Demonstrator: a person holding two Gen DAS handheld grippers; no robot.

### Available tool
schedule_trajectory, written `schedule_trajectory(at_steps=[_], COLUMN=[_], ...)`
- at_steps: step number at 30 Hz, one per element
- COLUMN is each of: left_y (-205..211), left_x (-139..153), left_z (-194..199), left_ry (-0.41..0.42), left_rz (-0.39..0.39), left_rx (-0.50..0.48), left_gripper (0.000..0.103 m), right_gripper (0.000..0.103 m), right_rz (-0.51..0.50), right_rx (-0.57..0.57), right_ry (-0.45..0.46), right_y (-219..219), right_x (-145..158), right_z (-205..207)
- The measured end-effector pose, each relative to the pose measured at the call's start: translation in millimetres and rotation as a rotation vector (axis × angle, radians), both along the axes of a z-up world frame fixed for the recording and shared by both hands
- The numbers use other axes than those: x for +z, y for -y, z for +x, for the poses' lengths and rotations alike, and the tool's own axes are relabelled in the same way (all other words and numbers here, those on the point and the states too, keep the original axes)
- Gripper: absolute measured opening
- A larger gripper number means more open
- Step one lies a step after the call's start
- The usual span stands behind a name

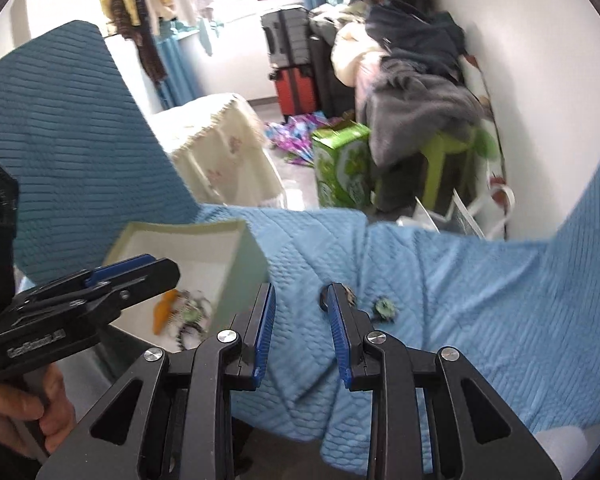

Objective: Organize jewelry
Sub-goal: 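Move both tools back over the remaining jewelry, then grasp the black-cord green pendant with the right tool while the left tool grasps the patterned ring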

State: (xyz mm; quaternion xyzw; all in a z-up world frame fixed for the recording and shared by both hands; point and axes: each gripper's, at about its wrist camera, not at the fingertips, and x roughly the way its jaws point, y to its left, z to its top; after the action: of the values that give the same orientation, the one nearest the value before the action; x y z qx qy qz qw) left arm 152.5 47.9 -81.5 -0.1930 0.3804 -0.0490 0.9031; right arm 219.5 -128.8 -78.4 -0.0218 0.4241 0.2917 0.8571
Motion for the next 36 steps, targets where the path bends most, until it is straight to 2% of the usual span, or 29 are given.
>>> schedule_trajectory(at_steps=[6, 8, 13, 17, 20, 23, 26, 28, 33, 36], left_y=[14.7, 14.7, 12.3, 13.8, 13.0, 13.4, 15.1, 16.7, 26.4, 38.1], left_x=[-26.7, -34.6, -42.7, -43.5, -46.2, -47.8, -48.0, -48.8, -52.5, -53.7], left_z=[7.5, 9.3, 13.1, 13.2, 14.0, 13.8, 14.8, 16.7, 24.9, 31.8], left_ry=[-0.031, -0.045, -0.051, -0.04, -0.046, -0.051, -0.053, -0.054, -0.07, -0.081], left_rz=[0.048, 0.056, 0.061, 0.075, 0.076, 0.085, 0.091, 0.088, 0.062, 0.058], left_rx=[-0.022, -0.02, -0.022, -0.021, -0.014, -0.008, -0.002, 0.006, 0.004, -0.014], left_gripper=[0.041, 0.037, 0.033, 0.033, 0.033, 0.033, 0.033, 0.033, 0.033, 0.033], right_gripper=[0.025, 0.025, 0.025, 0.025, 0.025, 0.024, 0.015, 0.009, 0.007, 0.006], right_rz=[-0.031, -0.051, -0.086, -0.123, -0.149, -0.184, -0.27, -0.262, -0.184, -0.198], right_rx=[-0.017, -0.007, 0.0, 0.005, 0.016, 0.036, 0.058, 0.05, 0.009, 0.011], right_ry=[-0.091, -0.124, -0.222, -0.242, -0.248, -0.193, -0.121, -0.13, -0.22, -0.196], right_y=[9.4, 7.9, -0.2, -10.0, -15.6, -21.0, -27.6, -27.6, -11.0, -10.5], right_x=[-57.9, -77.1, -122.9, -143.3, -153.6, -155.1, -156.9, -156.5, -154.2, -145.7], right_z=[12.4, 18.5, 43.3, 54.7, 56.2, 54.6, 48.4, 50.1, 60.0, 58.4])
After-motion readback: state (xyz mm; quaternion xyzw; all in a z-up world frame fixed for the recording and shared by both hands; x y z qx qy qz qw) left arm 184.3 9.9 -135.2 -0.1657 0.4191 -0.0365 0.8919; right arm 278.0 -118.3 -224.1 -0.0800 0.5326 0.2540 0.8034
